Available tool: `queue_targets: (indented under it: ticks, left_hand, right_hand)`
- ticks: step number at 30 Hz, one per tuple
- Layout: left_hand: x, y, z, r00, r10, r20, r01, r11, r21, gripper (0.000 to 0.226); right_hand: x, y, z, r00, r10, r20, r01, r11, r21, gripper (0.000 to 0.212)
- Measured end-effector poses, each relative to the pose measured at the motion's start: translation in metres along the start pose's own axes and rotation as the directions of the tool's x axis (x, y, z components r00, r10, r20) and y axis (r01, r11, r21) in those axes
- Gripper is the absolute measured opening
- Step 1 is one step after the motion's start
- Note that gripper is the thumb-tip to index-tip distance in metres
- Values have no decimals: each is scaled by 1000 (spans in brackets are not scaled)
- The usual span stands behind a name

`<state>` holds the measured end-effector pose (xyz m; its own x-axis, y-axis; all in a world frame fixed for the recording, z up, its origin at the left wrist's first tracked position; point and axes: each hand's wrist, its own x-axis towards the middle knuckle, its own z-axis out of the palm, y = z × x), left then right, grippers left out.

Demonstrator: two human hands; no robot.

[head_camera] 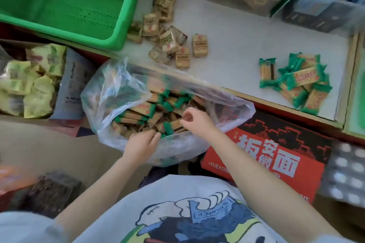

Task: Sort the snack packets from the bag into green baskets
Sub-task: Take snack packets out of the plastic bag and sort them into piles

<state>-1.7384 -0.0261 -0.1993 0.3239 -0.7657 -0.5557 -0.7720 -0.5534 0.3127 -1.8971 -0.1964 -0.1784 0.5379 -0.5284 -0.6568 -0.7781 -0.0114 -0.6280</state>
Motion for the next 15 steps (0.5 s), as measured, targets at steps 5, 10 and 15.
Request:
queue_targets:
  ticks: [5, 10, 15]
  left_hand:
    - [-18, -12, 12, 997, 7, 73, 1, 994, -109, 59]
    - [-12, -10, 24, 993, -37, 115, 55, 985, -165, 46]
    - [-1, -7, 16, 985, -78, 157, 108, 975, -195, 46]
  right_hand:
    - [10, 4, 39, 962, 187, 198, -149, 970, -190, 35]
    - [-10, 38, 43, 911, 318, 263, -166, 866, -472, 29]
    - [12, 9, 30, 961, 276, 21, -266, 942, -202, 24]
